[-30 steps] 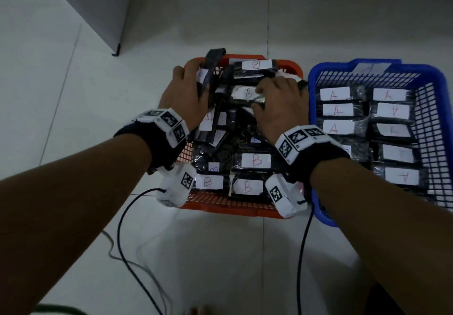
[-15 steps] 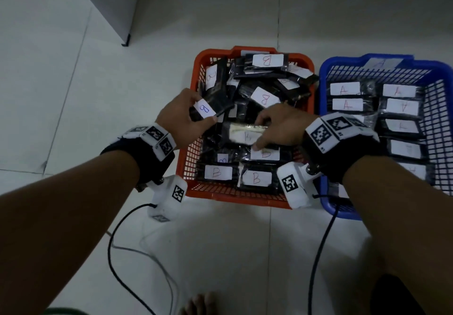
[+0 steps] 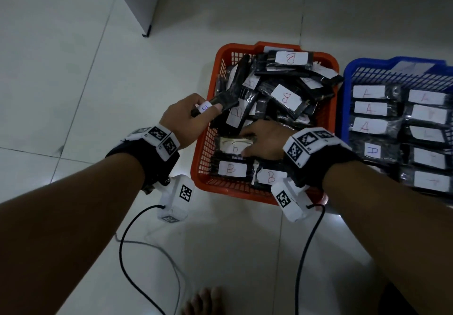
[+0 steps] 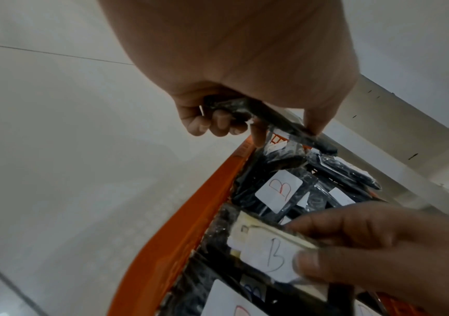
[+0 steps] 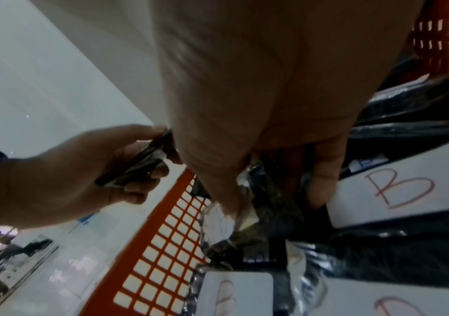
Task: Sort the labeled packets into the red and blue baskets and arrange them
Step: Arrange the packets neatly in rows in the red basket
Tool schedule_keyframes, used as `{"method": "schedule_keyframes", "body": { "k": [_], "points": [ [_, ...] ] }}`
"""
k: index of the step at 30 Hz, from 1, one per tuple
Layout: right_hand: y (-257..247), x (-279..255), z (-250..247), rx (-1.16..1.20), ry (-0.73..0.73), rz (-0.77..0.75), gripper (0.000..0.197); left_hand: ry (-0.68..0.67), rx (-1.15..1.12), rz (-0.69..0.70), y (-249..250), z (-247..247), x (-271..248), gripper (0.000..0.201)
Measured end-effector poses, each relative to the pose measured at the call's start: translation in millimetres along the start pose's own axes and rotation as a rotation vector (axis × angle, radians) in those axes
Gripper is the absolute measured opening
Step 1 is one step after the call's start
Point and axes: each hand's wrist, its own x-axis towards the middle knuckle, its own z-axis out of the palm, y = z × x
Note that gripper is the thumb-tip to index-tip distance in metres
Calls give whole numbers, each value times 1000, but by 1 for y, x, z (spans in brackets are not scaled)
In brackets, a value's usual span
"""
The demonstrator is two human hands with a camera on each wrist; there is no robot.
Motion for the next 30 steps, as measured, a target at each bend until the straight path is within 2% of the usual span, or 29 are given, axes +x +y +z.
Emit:
{"method": "schedule_keyframes", "body": {
  "k": [4,7,10,12,14,15,18,20,23,27,30],
  "points": [
    [1,7,16,28,75,-22,37,5,-11,26,2,2,-2,34],
    [5,6,21,10,221,-48,30,-1,18,63,2,2,-3,30],
    [11,-1,19,20,355,-15,23,-42,86,130,3,2,-6,27],
    [20,-8,13,96,382,28,20,-96,155,183,6,1,-9,27],
    [34,-20,6,136,347,87,16,-186,229,231,12,4,-14,28],
    [38,-24,3,100,283,105,20,-232,271,250,14,4,-16,28],
    [48,-39,1,-83,113,116,44,-361,472,330,25,13,-24,25],
    [48,-43,3,-127,116,111,51,-410,628,354,30,20,-26,29],
    [47,-45,2,-180,157,105,51,-468,807,386,34,26,-26,29],
    [49,-49,-5,-191,139,116,50,-508,870,433,36,25,-26,32],
    [51,-53,-6,-212,148,112,42,-615,890,385,37,32,-25,35]
  ]
}}
